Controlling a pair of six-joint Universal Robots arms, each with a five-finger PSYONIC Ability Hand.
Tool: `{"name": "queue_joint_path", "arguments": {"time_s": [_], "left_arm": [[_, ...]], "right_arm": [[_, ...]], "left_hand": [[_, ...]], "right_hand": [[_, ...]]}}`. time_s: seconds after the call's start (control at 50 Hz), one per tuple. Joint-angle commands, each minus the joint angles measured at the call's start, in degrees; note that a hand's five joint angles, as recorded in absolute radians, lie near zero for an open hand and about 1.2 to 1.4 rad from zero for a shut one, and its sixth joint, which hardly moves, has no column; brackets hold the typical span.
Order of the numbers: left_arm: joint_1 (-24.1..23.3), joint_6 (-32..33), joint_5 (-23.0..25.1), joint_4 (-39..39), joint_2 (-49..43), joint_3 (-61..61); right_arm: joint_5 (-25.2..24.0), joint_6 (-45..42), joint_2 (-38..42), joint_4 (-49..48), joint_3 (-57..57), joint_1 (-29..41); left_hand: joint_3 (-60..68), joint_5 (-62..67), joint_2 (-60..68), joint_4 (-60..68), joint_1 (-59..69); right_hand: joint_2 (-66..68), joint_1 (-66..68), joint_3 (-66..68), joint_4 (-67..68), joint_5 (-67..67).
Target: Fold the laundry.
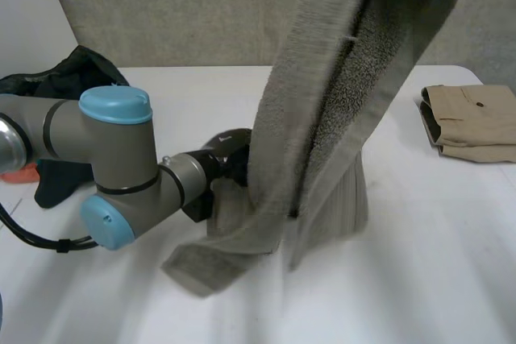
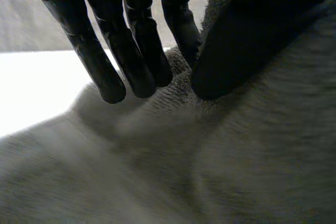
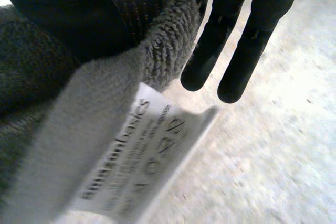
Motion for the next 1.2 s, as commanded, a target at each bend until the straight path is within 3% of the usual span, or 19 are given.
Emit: {"name": "queue_joint_path", "arguments": {"time_s": [0.02, 0.06, 0.12, 0.16, 0.26, 0.32, 0.48, 0.62, 0.86, 1.08, 1.2], "left_arm": [[-0.4, -3.6, 10.1, -6.3, 7.0, -5.2], [0.8, -3.6, 10.2, -6.4, 10.2, -7.0], [7.7, -3.5, 6.0, -2.5, 15.6, -10.9], [9.7, -3.5, 3.6, -1.3, 16.9, -11.7], [13.5, -2.8, -2.7, -1.8, 20.3, -13.5], [13.6, -1.9, -3.3, -3.4, 22.1, -16.5], [11.1, 7.6, -3.2, -5.2, 29.5, -30.2], [3.8, 15.8, -3.8, 2.5, 30.5, -39.0], [-10.1, 19.3, -4.2, 4.9, 30.7, -43.6], [-9.5, 33.2, -6.9, 3.5, 33.3, -46.1], [-8.1, 37.4, -8.1, 2.5, 35.4, -48.5]], "right_arm": [[0.2, 0.0, 1.5, 0.7, 1.3, -12.5], [-0.3, 0.4, 2.8, 0.7, 2.0, -13.5], [-1.1, 1.4, 5.1, 0.7, 2.8, -13.6], [-1.0, 1.5, 6.2, 0.7, 3.2, -13.5], [-0.6, 1.8, 8.8, 0.0, 4.7, -13.4], [-0.2, 2.0, 11.9, 0.0, 4.8, -13.2], [4.6, 0.5, 20.3, -1.4, 3.5, -9.4], [6.1, -0.1, 23.7, -5.9, 2.8, -9.1], [6.3, -1.6, 25.4, -7.3, 3.6, -9.5], [6.2, -2.0, 26.3, -7.2, 4.1, -9.6], [6.2, -2.1, 26.3, -7.3, 4.2, -9.6]], "left_hand": [[13.0, 14.3, 12.6, 12.4, 14.1], [10.5, 11.8, 10.1, 9.9, 11.6], [-18.9, -17.7, -19.4, -19.6, -17.9], [-30.8, -29.5, -31.2, -31.4, -29.8], [-33.0, -31.7, -33.4, -33.6, -32.0], [-33.0, -31.7, -33.4, -33.6, -32.0], [-34.0, -32.7, -34.4, -34.6, -33.0], [-35.0, -33.8, -35.5, -35.7, -34.0], [-38.1, -36.8, -38.5, -38.7, -37.1], [-42.1, -40.8, -42.5, -42.7, -41.1], [-47.8, -46.5, -48.2, -48.4, -46.8]], "right_hand": [[12.5, 15.3, 11.9, 11.4, 13.1], [12.5, 15.3, 11.9, 11.4, 13.1], [12.5, 15.3, 11.9, 11.4, 13.1], [12.5, 15.3, 11.9, 11.4, 13.1], [12.5, 15.3, 11.9, 11.4, 13.1], [12.5, 15.3, 11.9, 11.4, 13.1], [12.5, 15.3, 11.9, 11.4, 13.1], [12.5, 15.3, 11.9, 11.4, 13.1], [12.5, 15.3, 11.9, 11.4, 13.1], [12.5, 15.3, 11.9, 11.4, 13.1], [12.5, 15.3, 11.9, 11.4, 13.1]]}}
